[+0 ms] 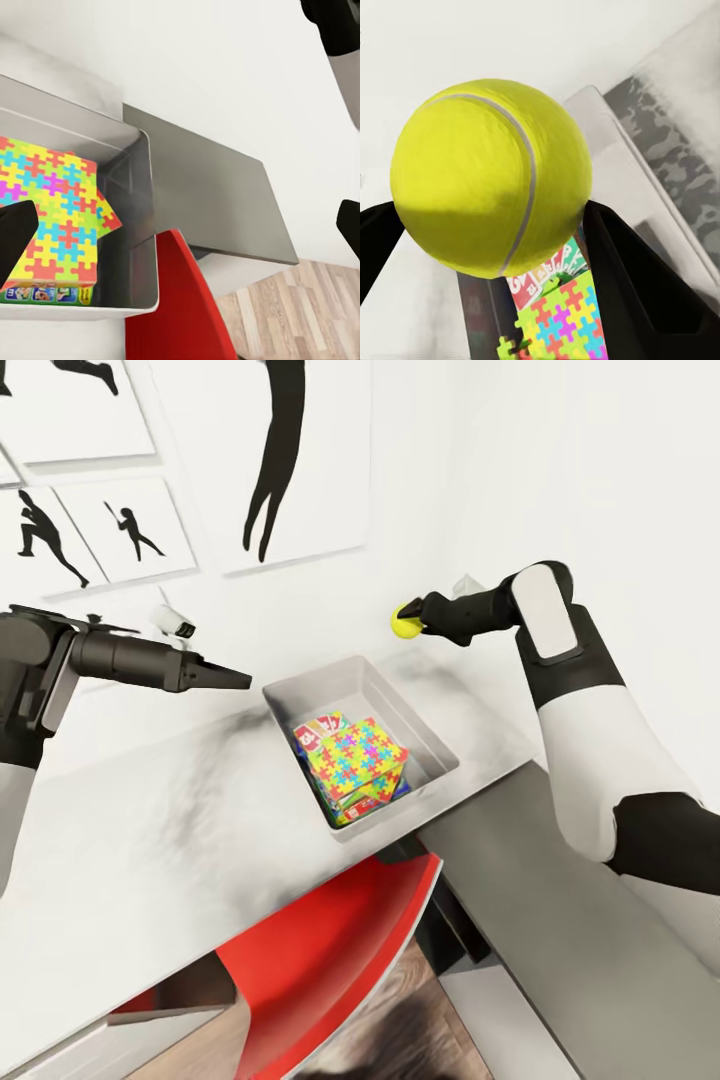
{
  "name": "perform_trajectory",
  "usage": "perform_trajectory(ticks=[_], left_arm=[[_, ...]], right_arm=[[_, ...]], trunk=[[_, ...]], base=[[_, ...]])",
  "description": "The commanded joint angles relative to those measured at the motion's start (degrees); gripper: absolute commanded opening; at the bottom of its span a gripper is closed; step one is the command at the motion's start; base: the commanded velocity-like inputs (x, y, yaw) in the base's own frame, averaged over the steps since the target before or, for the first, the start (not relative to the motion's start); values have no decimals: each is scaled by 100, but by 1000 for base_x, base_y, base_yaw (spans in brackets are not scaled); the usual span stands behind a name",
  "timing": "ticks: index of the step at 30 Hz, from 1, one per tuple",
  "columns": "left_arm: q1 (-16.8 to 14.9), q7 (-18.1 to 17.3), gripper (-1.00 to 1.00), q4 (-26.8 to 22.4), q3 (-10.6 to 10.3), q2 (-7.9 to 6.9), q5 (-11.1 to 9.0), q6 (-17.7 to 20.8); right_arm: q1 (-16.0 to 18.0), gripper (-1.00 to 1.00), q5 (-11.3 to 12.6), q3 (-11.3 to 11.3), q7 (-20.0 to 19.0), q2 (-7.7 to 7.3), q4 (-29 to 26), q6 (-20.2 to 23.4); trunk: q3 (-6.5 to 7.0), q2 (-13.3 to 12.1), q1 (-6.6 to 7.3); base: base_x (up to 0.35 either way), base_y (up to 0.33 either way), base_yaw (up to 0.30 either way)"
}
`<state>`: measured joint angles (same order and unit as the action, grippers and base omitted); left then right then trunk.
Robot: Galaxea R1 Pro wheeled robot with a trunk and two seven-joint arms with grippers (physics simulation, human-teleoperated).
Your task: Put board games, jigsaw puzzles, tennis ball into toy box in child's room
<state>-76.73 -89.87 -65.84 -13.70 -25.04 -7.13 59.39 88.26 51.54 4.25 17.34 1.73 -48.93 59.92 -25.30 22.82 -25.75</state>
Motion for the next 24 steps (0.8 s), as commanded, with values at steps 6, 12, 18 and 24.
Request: perform_trajectory(ticks=[6,12,18,24], left_arm=[[-2,-13,100,9,-19,-9,-11,61],[140,-13,100,18,-10,-16,4,61],[387,-13,100,69,28,-152,17,61],[557,-13,100,78,169,-283,5,61]], right_arm=[[-78,-100,58,22,66,17,17,8],[-88,-100,51,44,67,184,38,8],[-91,-100,43,50,72,298,44,8],[-97,-100,35,295,83,407,60,8]], trunk=[[48,10,-3],[105,10,-3],[162,10,-3],[220,10,-3]], base=[[-12,0,30],[-1,0,60],[0,0,64],[0,0,65]])
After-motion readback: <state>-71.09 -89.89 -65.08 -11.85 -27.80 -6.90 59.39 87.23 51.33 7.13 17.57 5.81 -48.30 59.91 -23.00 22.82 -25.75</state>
